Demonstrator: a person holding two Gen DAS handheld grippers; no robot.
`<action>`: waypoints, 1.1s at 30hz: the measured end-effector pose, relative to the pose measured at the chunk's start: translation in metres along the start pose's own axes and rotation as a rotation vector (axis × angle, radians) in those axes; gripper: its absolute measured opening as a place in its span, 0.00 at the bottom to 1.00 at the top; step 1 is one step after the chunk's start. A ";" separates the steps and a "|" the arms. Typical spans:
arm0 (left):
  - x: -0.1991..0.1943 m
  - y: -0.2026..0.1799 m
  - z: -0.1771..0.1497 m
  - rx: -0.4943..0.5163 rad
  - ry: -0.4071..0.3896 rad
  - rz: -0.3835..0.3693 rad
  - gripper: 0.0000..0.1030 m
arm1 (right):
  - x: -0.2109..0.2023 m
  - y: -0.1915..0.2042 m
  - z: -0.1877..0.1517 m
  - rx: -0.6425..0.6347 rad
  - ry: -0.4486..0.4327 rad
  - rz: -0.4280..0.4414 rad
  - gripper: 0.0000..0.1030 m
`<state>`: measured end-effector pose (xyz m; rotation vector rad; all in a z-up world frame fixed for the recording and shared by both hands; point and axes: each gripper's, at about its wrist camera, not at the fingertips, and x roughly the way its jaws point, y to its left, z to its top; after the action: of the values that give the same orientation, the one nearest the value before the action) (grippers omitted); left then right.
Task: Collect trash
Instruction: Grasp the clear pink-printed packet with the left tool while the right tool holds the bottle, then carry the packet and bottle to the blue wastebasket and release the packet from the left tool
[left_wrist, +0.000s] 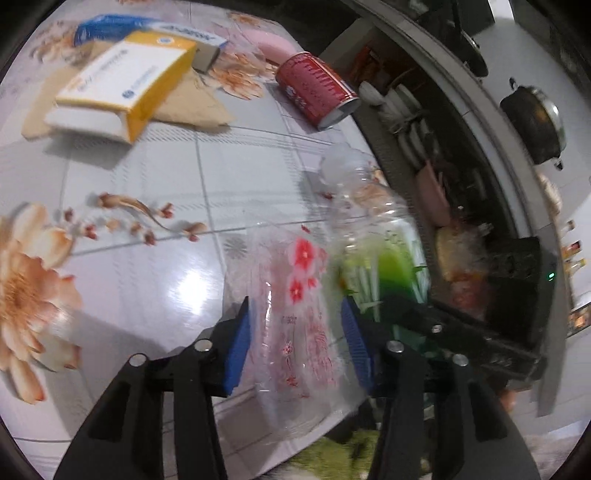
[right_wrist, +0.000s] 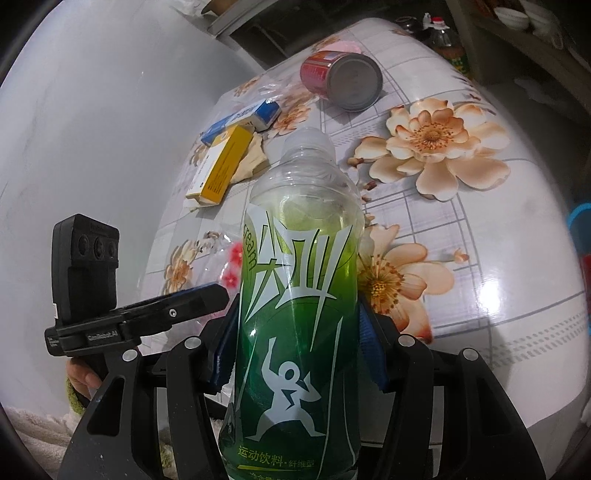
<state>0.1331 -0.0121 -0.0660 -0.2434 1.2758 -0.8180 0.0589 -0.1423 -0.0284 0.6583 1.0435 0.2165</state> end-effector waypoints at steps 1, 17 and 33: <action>0.000 -0.001 0.000 -0.001 0.000 -0.001 0.38 | 0.001 -0.001 0.000 0.006 -0.002 0.004 0.52; -0.008 -0.011 -0.002 0.068 -0.079 0.104 0.01 | -0.011 -0.019 -0.003 0.058 -0.026 0.048 0.51; -0.046 -0.056 0.029 0.132 -0.242 0.079 0.01 | -0.067 -0.031 -0.005 0.084 -0.170 0.093 0.51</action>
<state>0.1340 -0.0291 0.0106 -0.1786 0.9947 -0.7769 0.0164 -0.1960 -0.0002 0.7887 0.8636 0.1941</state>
